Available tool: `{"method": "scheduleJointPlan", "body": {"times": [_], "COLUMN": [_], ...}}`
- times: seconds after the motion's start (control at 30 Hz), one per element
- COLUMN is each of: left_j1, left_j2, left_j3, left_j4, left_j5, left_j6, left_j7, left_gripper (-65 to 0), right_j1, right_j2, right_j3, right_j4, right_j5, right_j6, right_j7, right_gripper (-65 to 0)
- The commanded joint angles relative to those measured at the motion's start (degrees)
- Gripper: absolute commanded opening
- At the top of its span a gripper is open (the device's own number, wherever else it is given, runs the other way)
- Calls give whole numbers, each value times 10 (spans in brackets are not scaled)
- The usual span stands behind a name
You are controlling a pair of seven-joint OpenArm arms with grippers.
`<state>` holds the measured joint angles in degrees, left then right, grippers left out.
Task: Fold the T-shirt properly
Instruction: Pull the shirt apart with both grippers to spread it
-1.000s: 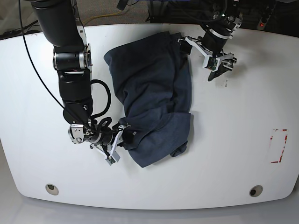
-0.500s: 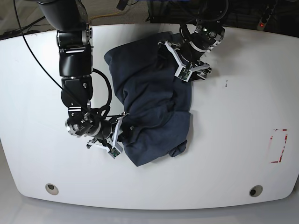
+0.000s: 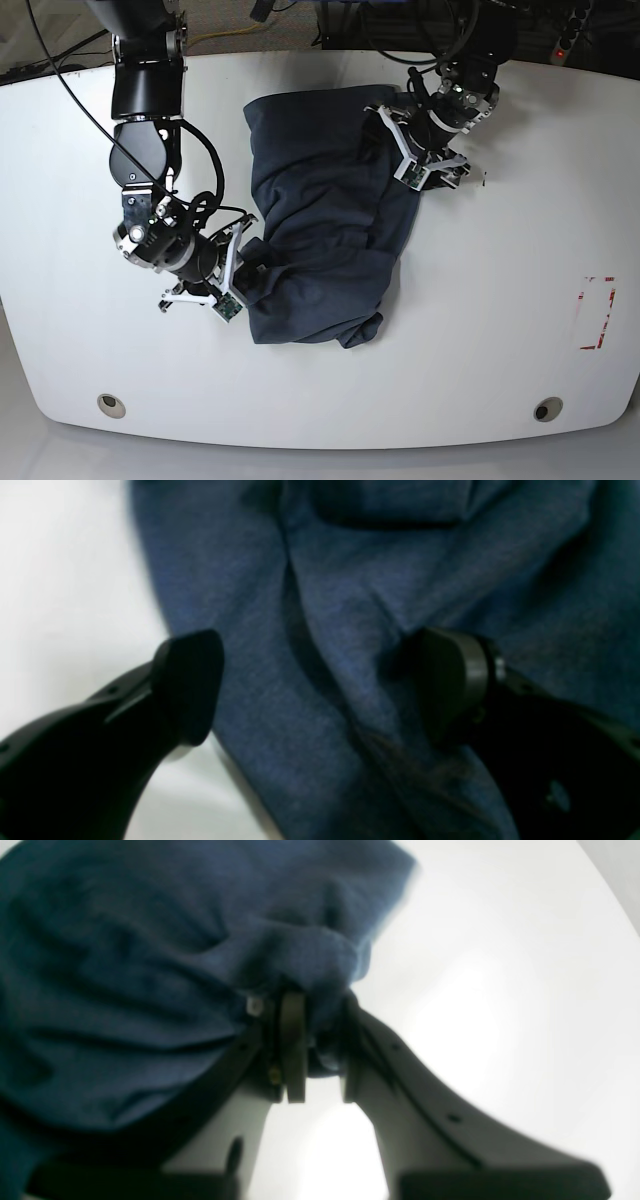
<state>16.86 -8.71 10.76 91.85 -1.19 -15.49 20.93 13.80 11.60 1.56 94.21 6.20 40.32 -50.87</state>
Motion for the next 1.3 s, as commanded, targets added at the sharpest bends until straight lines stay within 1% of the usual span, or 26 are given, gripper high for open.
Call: {"method": "scheduleJointPlan", "body": {"times": [0.0,0.1,0.33,0.4,0.5,0.57,0.67,0.73,0.8,0.97,1.27], "left_j1": [-3,-10,-50,-61,-78,-88,-98,-101,-101,-100,-97], "left_j2": [-21,-42,-77,-85,-96,-106,-120,-124,-126,-126,-123], "left_j3": [-22,-40,-61,-62,-63,-63,-63,-63,-63,-63,-63], "left_j4": [-4,-7,-18,-19,-20,-20,-18,-14,-13,-13,-6], "left_j5": [16,16,16,16,16,16,15,15,14,14,14], "left_j6": [10,9,8,8,8,8,8,8,8,8,8], "left_j7": [29,29,30,30,30,30,30,30,30,30,30], "left_gripper": [-63,-8,-1,0,0,0,0,0,0,0,0], "right_j1": [-2,-26,-81,-94,-108,-118,-139,-149,-153,-151,-107], "right_j2": [8,10,10,9,8,10,10,10,8,6,5], "right_j3": [30,48,52,52,52,52,52,49,47,47,45], "right_j4": [28,40,47,47,50,71,112,139,156,153,53], "right_j5": [-2,-2,-2,-2,-2,-1,1,2,3,4,4], "right_j6": [-3,-3,-3,-3,-3,-3,-3,-3,-3,-3,-3], "right_j7": [0,0,-1,-1,-1,-1,-1,-1,-2,-16,-17], "right_gripper": [-564,-564,-561,-550,-466,-368,-246,-185,-152,-152,-151]}}
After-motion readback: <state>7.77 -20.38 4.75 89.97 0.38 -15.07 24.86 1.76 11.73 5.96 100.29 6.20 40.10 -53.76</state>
